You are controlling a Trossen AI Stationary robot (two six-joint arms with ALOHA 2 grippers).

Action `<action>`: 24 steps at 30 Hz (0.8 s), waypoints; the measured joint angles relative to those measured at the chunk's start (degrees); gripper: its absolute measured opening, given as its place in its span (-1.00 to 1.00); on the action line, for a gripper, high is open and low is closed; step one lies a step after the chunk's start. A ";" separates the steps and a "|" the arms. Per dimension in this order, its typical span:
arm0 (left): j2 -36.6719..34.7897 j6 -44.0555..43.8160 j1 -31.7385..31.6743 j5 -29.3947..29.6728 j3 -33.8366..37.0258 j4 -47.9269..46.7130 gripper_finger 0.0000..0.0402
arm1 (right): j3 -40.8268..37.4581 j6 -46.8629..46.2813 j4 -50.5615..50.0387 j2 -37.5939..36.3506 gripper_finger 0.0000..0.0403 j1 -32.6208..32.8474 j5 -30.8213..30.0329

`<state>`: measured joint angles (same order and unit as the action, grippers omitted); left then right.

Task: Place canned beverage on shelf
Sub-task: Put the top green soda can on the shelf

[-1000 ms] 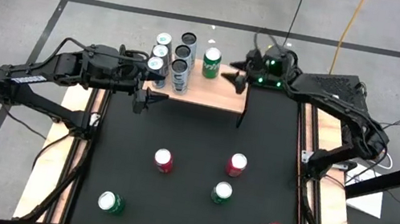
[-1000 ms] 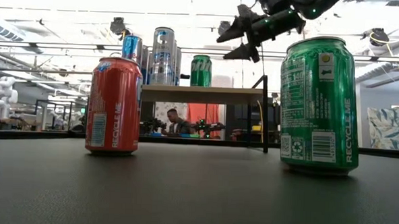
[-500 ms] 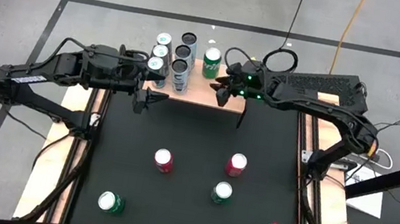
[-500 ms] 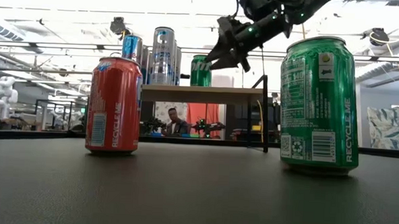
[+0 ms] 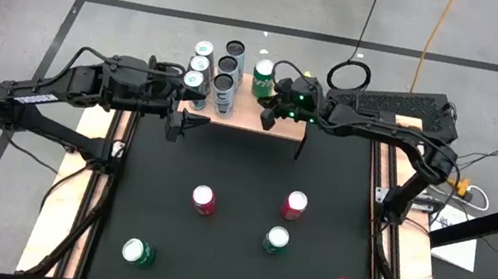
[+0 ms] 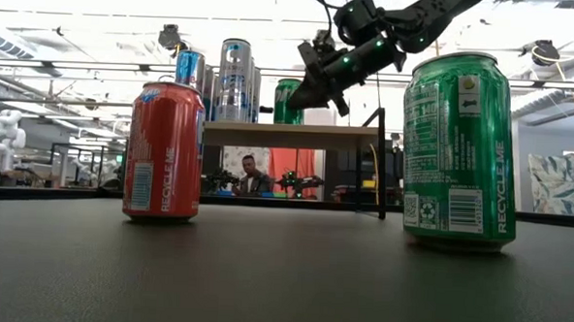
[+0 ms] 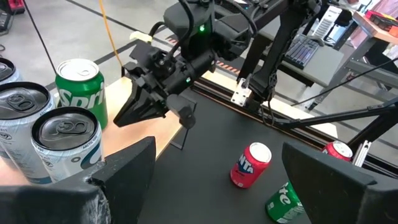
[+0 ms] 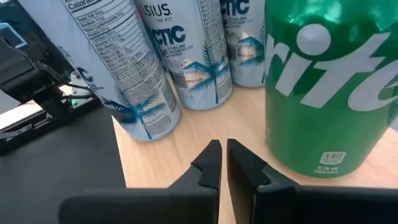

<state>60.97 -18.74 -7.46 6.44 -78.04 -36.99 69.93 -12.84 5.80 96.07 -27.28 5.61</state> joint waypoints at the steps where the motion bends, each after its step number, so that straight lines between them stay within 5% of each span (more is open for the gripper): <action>1: 0.00 0.00 0.00 0.00 0.00 0.00 0.75 | 0.01 0.03 0.26 0.24 -0.97 -0.05 -0.41; 24: 0.00 -0.04 0.00 -0.04 0.00 0.00 0.75 | 0.07 3.23 2.98 0.41 -1.00 -3.41 -1.12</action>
<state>60.97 -18.79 -7.47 6.39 -78.04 -36.99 70.00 -9.61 8.78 96.47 -30.69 4.49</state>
